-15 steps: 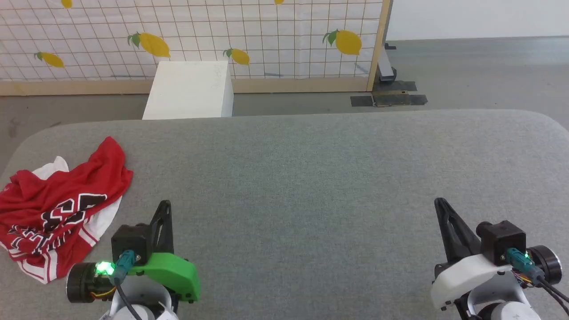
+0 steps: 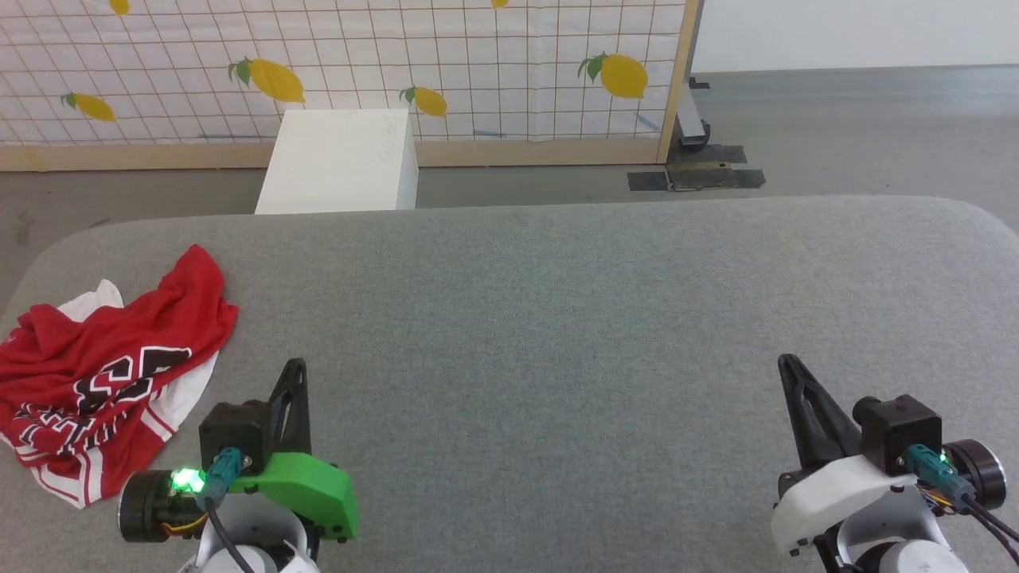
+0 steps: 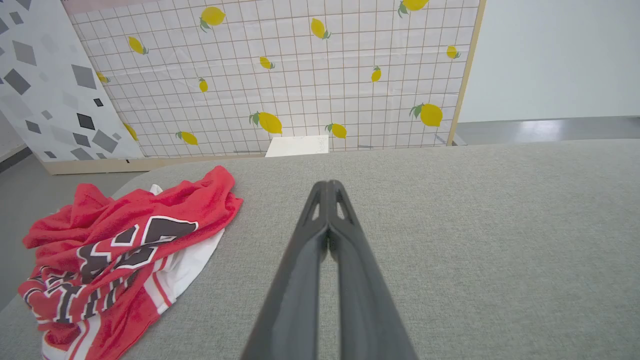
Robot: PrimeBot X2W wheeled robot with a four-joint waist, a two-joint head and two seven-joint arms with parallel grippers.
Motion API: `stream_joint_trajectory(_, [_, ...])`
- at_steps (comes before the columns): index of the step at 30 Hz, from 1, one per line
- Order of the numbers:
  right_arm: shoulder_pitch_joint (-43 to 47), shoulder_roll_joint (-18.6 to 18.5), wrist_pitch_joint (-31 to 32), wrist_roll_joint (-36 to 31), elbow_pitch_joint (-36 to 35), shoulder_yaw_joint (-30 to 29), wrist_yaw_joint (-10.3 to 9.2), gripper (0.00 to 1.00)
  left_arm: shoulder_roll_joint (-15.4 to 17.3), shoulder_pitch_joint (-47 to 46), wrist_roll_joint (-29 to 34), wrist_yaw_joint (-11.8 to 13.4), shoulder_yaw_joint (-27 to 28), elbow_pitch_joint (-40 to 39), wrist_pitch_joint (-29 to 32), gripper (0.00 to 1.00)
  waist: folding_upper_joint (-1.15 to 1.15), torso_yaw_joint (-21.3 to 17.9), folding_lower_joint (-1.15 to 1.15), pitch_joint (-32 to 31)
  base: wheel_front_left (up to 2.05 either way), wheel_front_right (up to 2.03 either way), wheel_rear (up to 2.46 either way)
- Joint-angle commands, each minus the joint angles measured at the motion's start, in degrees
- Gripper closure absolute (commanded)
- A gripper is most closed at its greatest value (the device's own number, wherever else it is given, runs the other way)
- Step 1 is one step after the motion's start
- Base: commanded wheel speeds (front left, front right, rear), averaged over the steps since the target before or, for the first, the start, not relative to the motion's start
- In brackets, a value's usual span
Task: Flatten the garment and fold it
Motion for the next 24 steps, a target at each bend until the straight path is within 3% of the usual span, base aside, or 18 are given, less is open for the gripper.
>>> stream_joint_trajectory(1, [-0.9,0.11,0.01,-0.36,-0.29,0.06,-0.1,1.0,-0.27,0.67,0.59,0.43,0.2,-0.16,0.07,1.0,0.0,0.0,0.0,0.0,0.0,0.0,0.0])
stream_joint_trajectory(12, [-0.9,0.11,0.01,-0.36,-0.29,0.06,-0.1,1.0,-0.27,0.67,0.59,0.43,0.2,-0.16,0.07,1.0,0.0,0.0,0.0,0.0,0.0,0.0,0.0])
stream_joint_trajectory(13, [0.0,0.0,-0.01,0.04,0.01,-0.02,0.0,0.0,0.01,-0.01,-0.03,0.0,-0.06,0.01,-0.01,0.0,0.0,0.0,0.0,0.0,0.0,0.0,0.0])
stream_joint_trajectory(24, [-0.18,0.0,-0.77,0.44,0.42,-0.27,-0.01,0.0,-0.01,-0.54,-0.87,0.67,-0.96,0.98,-1.0,0.0,0.0,0.57,0.0,0.0,0.0,0.0,0.0])
